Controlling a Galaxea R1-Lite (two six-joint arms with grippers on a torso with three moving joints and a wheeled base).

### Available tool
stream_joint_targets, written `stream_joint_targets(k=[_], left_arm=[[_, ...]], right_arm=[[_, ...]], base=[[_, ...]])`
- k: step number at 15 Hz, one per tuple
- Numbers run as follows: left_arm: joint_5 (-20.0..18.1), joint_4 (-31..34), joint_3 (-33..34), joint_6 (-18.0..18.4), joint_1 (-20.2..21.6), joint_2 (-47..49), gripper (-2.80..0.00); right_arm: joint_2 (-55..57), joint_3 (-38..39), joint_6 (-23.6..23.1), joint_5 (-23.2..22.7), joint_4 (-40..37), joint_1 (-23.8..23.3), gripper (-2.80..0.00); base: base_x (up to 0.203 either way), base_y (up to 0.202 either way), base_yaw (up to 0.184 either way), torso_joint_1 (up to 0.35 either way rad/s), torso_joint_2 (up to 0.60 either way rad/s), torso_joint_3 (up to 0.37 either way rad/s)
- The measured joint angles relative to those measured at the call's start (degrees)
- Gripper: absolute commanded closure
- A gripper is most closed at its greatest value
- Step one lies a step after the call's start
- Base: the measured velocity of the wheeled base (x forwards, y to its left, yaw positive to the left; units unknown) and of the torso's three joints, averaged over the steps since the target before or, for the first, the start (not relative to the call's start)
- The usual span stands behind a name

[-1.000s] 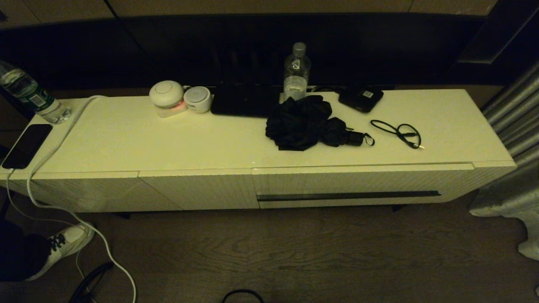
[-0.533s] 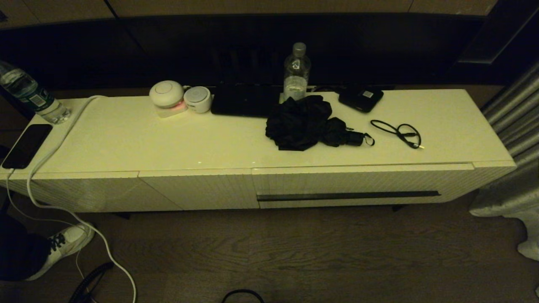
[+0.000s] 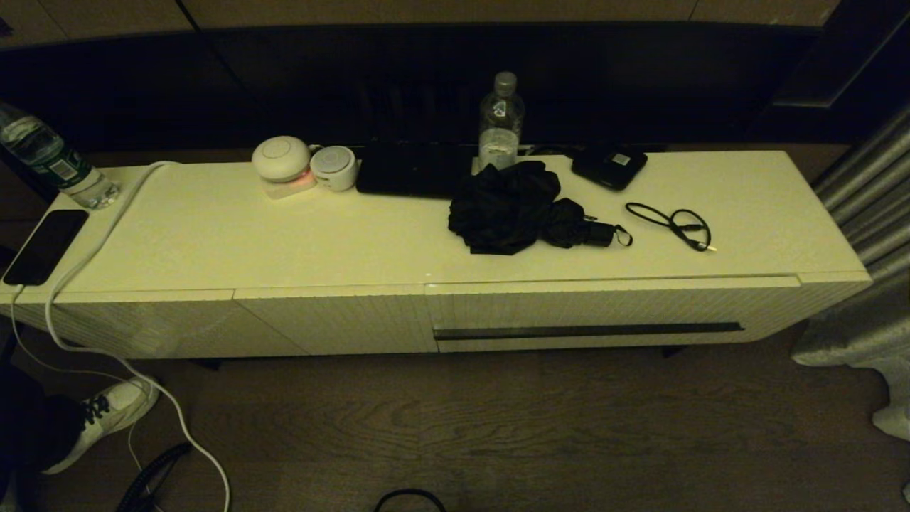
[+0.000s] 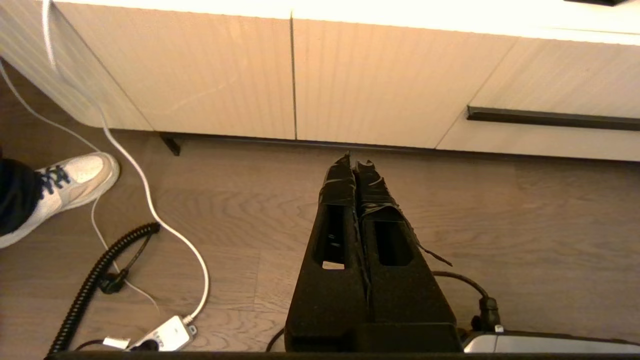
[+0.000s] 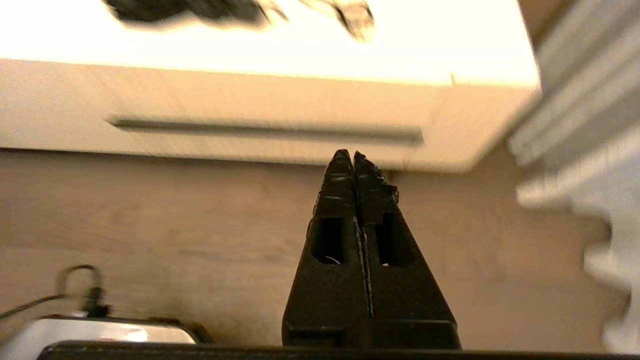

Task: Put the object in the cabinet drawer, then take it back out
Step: Open the drawer

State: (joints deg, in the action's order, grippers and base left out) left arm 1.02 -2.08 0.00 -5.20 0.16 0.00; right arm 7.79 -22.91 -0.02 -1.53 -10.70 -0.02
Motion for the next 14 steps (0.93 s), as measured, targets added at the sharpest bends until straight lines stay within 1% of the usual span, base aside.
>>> stream_joint_targets(k=[1, 3, 5, 7, 9, 11, 13, 14], left_arm=[[0.01, 0.0, 0.0, -0.01, 0.0, 0.0, 0.0], [-0.01, 0.0, 0.0, -0.01, 0.0, 0.0, 0.0], [0.01, 0.0, 0.0, -0.01, -0.02, 0.0, 0.0], [0.01, 0.0, 0.0, -0.04, -0.02, 0.0, 0.0], [0.03, 0.0, 0.0, -0.03, 0.0, 0.0, 0.0], [-0.01, 0.0, 0.0, -0.03, 0.0, 0.0, 0.0], [0.02, 0.0, 0.0, -0.03, 0.0, 0.0, 0.0], [0.01, 0.0, 0.0, -0.03, 0.0, 0.0, 0.0]], right_arm=[[3.6, -5.61, -1.79, -2.15, -2.59, 0.02, 0.0], [11.69, -13.69, -6.66, -6.43, -6.85, 0.0, 0.0], [21.42, -19.59, -13.73, -9.08, -9.47, 0.18, 0.0], [31.15, -24.15, -22.82, -9.99, -10.49, 0.64, 0.0], [40.58, -27.52, -33.93, -8.95, -10.53, 1.98, 0.0], [49.54, -30.17, -46.1, -4.25, -9.08, 4.92, 0.0], [55.81, -32.08, -54.41, -0.09, -7.98, 8.48, 0.0], [58.41, -32.6, -56.59, 1.02, -7.83, 10.41, 0.0]], base=[[0.0, 0.0, 0.0, 0.0, 0.0, 0.0], [0.0, 0.0, 0.0, 0.0, 0.0, 0.0], [0.0, 0.0, 0.0, 0.0, 0.0, 0.0], [0.0, 0.0, 0.0, 0.0, 0.0, 0.0], [0.0, 0.0, 0.0, 0.0, 0.0, 0.0], [0.0, 0.0, 0.0, 0.0, 0.0, 0.0], [0.0, 0.0, 0.0, 0.0, 0.0, 0.0], [0.0, 0.0, 0.0, 0.0, 0.0, 0.0]])
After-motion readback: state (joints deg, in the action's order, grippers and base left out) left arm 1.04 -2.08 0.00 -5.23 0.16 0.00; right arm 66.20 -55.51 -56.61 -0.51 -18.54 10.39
